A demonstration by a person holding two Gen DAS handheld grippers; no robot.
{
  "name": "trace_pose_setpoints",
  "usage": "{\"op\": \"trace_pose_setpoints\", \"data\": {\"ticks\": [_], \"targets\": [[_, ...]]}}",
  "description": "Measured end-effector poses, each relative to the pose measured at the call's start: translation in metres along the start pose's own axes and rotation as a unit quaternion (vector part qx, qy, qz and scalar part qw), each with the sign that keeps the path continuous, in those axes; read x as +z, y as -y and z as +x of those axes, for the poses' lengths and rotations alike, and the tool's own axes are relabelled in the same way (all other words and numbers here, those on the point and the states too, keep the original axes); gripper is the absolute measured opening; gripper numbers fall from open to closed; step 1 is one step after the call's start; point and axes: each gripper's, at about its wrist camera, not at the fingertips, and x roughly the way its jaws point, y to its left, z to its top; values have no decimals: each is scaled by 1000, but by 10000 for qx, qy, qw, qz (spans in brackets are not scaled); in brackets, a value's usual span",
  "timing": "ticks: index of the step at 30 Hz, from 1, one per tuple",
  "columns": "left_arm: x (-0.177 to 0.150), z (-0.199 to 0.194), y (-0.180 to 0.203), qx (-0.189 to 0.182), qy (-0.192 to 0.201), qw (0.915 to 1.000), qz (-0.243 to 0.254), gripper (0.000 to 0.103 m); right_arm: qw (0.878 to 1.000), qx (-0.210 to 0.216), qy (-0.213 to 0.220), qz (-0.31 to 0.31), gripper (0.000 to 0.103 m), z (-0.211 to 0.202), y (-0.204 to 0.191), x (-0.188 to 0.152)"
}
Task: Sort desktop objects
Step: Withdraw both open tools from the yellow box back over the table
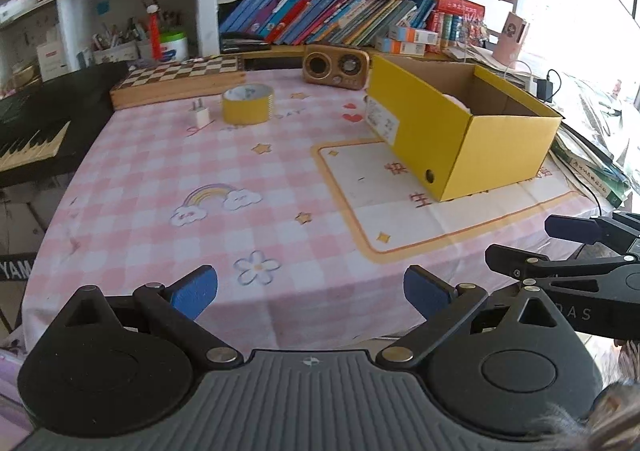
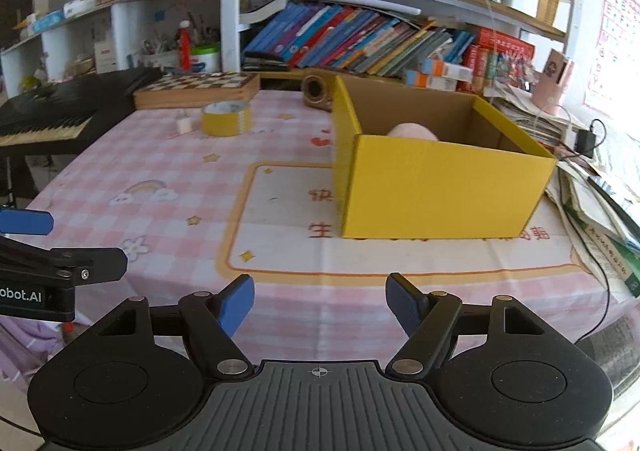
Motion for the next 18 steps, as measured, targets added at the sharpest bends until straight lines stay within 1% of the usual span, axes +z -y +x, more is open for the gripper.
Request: {"op": "trace_pose_setpoints", "data": {"ticks": [6,11,18], "targets": [[-10,-8,-22,136,-38,9998,-171,100,9996,220,-71,-188,75,3,-25,1],[-14,-12,-40,294,-46,9987,-403,100,9982,429,-42,-420,75,5,-44,6],[-14,-9,-48,383,-89,9981,-473,100,9970,567,-79,-515,75,14,-55,13]]}}
